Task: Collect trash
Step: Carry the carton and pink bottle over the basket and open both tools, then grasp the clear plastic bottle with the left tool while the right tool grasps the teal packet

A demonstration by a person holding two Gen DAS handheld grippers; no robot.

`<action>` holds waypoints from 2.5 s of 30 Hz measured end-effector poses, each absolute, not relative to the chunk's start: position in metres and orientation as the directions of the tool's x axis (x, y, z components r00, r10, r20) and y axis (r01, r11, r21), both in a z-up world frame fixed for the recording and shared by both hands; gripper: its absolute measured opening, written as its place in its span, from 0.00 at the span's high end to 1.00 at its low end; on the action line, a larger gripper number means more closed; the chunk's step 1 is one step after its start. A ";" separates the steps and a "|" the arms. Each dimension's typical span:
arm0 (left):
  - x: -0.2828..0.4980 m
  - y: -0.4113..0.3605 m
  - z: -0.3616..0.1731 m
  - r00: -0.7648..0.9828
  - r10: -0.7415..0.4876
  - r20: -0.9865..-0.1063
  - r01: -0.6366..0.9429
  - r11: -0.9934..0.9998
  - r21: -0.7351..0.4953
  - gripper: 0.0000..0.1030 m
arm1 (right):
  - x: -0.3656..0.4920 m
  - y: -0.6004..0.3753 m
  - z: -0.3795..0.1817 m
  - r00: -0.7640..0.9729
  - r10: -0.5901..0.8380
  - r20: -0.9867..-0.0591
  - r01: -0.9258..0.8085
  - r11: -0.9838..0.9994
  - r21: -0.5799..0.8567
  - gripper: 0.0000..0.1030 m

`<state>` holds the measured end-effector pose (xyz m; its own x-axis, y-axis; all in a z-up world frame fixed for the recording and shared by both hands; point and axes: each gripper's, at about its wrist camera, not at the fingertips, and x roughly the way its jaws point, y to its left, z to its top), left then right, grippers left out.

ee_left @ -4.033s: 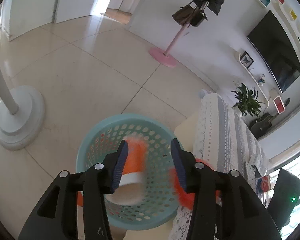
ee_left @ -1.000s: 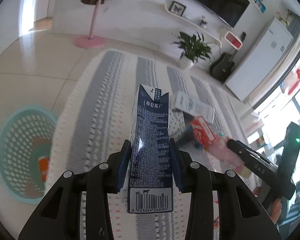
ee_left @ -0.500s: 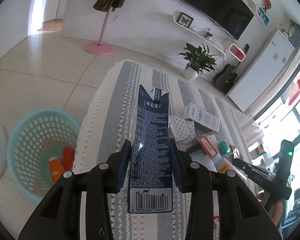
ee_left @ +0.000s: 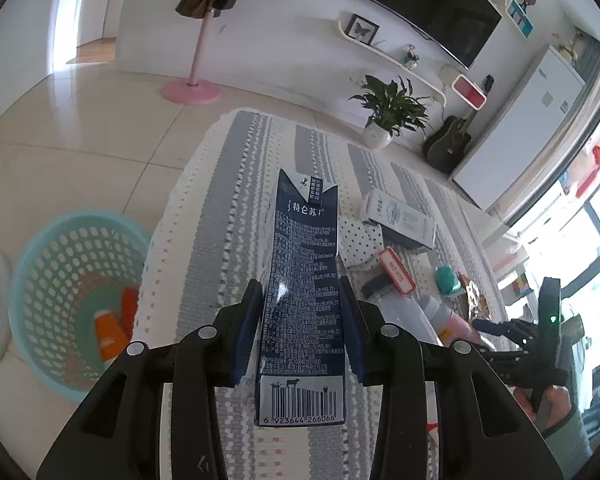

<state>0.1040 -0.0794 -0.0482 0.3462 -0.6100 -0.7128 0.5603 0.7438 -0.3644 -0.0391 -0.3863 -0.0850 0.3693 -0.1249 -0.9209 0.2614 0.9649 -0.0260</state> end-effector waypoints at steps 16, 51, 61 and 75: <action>0.116 -0.053 -0.042 0.374 -0.619 -0.690 0.524 0.755 -0.394 0.64 | -0.017 -0.368 -0.035 0.486 -0.115 -0.866 0.290 0.957 0.035 0.56; 0.237 0.122 -0.140 0.375 -0.431 -0.821 0.108 0.899 -0.424 0.64 | 0.213 -0.065 -0.085 0.466 0.273 -0.842 0.015 0.949 0.316 0.55; 0.236 0.129 -0.139 0.392 -0.439 -0.808 0.100 0.894 -0.437 0.61 | 0.217 -0.061 -0.083 0.473 0.222 -0.852 0.033 0.963 0.269 0.53; 0.192 0.082 -0.066 0.461 -0.548 -0.699 0.314 0.837 -0.449 0.57 | 0.129 -0.122 -0.010 0.603 0.138 -0.786 0.075 0.971 0.229 0.53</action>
